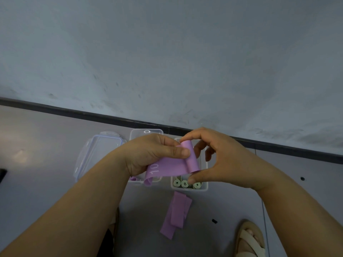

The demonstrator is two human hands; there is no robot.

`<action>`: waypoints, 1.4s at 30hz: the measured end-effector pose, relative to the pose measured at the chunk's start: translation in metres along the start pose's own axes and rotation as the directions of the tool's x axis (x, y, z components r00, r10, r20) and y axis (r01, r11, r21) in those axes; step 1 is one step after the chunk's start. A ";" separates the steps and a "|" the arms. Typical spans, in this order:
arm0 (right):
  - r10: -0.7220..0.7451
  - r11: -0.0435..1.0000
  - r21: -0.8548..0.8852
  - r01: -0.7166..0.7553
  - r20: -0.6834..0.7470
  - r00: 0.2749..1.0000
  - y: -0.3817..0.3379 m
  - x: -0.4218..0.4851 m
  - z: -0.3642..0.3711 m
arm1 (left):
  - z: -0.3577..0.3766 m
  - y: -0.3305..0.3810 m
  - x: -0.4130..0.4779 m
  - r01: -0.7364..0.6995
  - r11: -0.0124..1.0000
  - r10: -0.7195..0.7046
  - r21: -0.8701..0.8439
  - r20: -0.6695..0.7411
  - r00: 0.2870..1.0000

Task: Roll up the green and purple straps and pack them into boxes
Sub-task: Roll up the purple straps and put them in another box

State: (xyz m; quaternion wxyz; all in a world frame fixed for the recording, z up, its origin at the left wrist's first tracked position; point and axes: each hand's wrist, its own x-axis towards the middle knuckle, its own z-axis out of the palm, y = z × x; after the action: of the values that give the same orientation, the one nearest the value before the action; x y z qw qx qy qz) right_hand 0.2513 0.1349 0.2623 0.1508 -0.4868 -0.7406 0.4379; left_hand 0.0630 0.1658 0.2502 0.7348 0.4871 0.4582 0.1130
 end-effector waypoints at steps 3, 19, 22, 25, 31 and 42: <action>-0.027 0.999 -0.020 0.026 -0.034 0.999 0.002 0.000 0.001 | -0.001 0.000 0.002 0.000 1.000 0.000 0.008 0.014 1.000; 0.080 0.992 0.101 -0.079 -0.008 0.997 0.003 0.003 0.001 | -0.006 -0.006 0.005 -0.052 0.995 0.059 0.087 -0.085 0.995; 0.177 0.956 0.247 -0.160 -0.050 0.983 0.001 0.003 -0.001 | -0.005 -0.007 0.005 -0.089 0.995 0.094 0.044 -0.155 0.983; 0.287 0.905 0.368 -0.215 -0.155 0.945 0.000 0.005 0.001 | -0.005 -0.009 0.009 -0.126 0.991 0.114 -0.047 -0.213 0.970; 0.438 0.750 0.620 -0.231 -0.204 0.876 -0.003 0.016 0.019 | 0.000 -0.008 0.015 -0.212 0.960 0.149 -0.185 -0.303 0.941; 0.381 0.846 0.505 -0.168 -0.354 0.854 0.001 0.017 0.017 | 0.004 -0.007 0.015 -0.246 0.969 0.224 -0.022 -0.343 0.912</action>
State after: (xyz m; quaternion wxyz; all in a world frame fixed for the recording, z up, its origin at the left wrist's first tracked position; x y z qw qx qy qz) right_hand 0.2330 0.1410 0.2488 0.3584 -0.6270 -0.4831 0.4950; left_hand 0.0722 0.1687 0.2362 0.6418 0.4881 0.5115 0.2970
